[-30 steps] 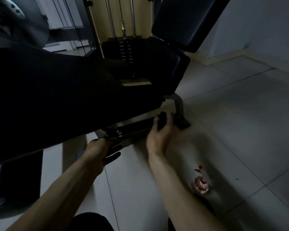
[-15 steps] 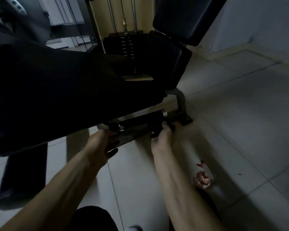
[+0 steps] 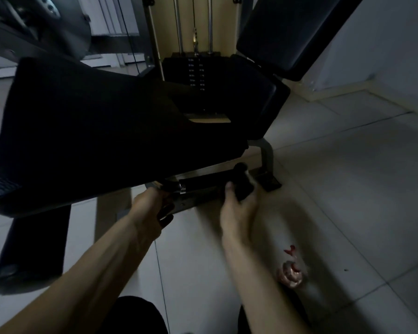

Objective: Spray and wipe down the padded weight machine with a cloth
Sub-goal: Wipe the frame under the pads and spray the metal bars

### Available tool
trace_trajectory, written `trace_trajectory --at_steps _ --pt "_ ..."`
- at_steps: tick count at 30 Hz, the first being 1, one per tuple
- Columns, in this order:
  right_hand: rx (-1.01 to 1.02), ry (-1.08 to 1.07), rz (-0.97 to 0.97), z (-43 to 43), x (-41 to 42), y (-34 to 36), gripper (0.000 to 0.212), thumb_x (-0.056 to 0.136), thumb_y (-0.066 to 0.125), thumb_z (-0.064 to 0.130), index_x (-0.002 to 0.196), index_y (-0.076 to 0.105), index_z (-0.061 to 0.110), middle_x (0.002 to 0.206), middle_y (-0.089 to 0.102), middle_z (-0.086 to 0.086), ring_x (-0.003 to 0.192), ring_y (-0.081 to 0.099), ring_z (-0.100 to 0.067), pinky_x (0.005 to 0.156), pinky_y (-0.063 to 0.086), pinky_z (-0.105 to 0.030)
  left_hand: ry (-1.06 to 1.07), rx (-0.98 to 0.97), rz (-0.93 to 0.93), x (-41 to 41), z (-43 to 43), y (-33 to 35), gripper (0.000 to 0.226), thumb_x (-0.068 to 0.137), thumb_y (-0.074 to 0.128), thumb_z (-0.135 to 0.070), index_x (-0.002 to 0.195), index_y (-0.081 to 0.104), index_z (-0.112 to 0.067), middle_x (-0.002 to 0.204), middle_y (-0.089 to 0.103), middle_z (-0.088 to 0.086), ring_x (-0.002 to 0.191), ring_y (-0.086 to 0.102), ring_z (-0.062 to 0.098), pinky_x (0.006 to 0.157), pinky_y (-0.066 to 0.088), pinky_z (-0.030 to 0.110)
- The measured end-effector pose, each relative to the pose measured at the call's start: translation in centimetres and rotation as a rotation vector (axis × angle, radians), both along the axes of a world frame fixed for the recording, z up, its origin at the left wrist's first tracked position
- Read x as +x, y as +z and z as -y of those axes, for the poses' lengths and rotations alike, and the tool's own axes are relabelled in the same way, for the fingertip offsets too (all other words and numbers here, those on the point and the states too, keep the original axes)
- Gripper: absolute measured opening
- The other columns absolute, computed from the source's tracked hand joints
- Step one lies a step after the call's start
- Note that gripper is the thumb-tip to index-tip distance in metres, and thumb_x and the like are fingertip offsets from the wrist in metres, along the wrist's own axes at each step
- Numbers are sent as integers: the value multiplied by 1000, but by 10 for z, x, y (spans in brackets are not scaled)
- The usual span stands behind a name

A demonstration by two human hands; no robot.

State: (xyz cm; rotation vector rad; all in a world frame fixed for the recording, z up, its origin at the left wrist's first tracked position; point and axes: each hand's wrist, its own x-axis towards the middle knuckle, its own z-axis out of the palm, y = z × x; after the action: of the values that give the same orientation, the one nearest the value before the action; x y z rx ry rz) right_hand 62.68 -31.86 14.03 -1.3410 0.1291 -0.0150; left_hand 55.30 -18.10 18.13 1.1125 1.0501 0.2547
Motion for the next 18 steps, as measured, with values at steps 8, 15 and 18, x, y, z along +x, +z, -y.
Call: trace_trajectory --at_steps 8,15,18 --pt "-1202 364 324 -20 61 37 39 99 64 22 133 47 12 121 69 -14 117 64 -36 97 53 -46 4 -54 38 -6 0 1 28 103 46 -9 127 61 -9 124 68 12 106 62 23 83 45 38" --pt "-965 394 482 -58 -19 31 57 97 68 21 146 38 25 135 61 -6 122 63 -22 93 56 -30 48 -166 90 -6 11 0 31 106 41 -16 124 65 -7 101 72 12 97 67 29 75 50 41" --pt "-643 506 623 -56 -52 18 51 98 61 31 142 35 34 139 58 -1 124 61 -19 90 61 -36 26 -401 203 -13 20 5 46 108 35 -42 126 64 -11 93 72 14 92 64 28 70 50 38"
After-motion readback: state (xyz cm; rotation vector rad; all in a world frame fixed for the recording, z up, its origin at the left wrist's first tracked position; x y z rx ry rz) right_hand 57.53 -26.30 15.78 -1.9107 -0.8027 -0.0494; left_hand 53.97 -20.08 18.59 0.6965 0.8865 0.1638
